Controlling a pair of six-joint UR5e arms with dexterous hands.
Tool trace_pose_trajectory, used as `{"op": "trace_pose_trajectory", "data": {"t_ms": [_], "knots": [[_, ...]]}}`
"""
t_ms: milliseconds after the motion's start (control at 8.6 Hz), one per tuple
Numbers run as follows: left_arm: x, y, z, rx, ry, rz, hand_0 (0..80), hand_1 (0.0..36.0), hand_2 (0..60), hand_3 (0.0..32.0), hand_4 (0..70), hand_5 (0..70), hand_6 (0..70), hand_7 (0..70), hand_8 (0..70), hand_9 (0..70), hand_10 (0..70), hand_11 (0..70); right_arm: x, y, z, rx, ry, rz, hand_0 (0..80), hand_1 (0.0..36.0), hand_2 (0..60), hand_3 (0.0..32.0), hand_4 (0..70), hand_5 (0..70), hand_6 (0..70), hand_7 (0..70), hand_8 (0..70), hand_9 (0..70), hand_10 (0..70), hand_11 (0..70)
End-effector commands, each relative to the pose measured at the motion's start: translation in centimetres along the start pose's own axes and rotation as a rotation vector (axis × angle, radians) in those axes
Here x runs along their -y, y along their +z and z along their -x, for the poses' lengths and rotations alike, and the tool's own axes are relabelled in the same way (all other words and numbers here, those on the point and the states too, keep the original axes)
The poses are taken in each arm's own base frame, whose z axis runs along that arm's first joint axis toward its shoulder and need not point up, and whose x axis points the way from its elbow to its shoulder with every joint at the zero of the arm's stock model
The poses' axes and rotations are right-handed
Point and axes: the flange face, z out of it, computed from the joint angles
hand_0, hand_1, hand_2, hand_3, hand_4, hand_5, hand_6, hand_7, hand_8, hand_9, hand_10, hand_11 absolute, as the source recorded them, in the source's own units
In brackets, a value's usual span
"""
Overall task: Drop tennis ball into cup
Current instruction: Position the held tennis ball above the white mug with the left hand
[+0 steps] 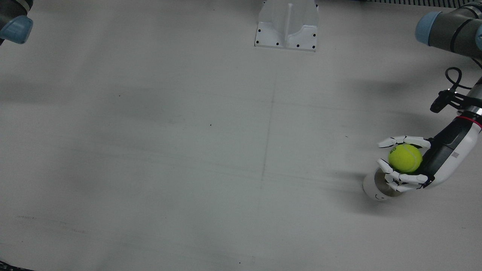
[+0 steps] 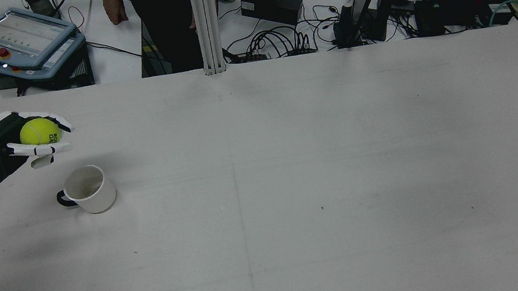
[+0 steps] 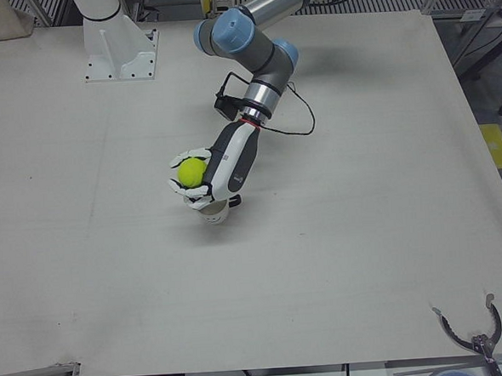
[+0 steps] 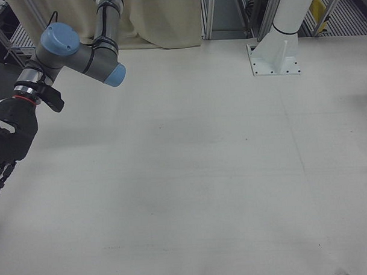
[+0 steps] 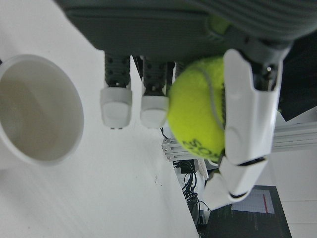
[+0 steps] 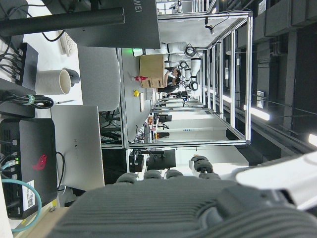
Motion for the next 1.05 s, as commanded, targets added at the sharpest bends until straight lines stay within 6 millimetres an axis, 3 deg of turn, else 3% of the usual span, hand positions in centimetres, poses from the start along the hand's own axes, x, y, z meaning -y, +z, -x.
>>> {"op": "trace_pose_trajectory", "data": {"t_ms": [0,465,698,930], "knots": [[-0.5,-0.7,-2.7,-0.021,0.001,0.013,55.7,36.0,60.0,0.0,62.1,26.1,38.2,70.0,70.0,70.0,70.0,70.0,0.0,0.0,0.0,0.001,0.0,0.0,0.0,0.0,0.0,0.0,0.0,0.0,0.0,0.0,0.0,0.0,0.0,0.0],[-0.7,-0.9,-2.8,-0.021,0.002,0.014,55.8,36.0,60.0,0.0,60.5,26.1,37.9,70.0,70.0,70.0,70.0,70.0,0.0,0.0,0.0,0.001,0.0,0.0,0.0,0.0,0.0,0.0,0.0,0.0,0.0,0.0,0.0,0.0,0.0,0.0],[-2.0,-1.5,-3.1,-0.022,0.004,0.028,55.9,36.0,60.0,0.0,60.2,26.1,37.7,70.0,70.0,70.0,70.0,70.0,0.0,0.0,0.0,0.001,0.0,0.0,0.0,0.0,0.0,0.0,0.0,0.0,0.0,0.0,0.0,0.0,0.0,0.0],[-2.2,-1.4,-2.4,-0.009,0.007,0.03,55.9,36.0,60.0,0.0,59.9,26.1,37.6,70.0,70.0,70.0,70.0,70.0,0.0,0.0,0.0,0.001,0.0,0.0,0.0,0.0,0.0,0.0,0.0,0.0,0.0,0.0,0.0,0.0,0.0,0.0]]}}
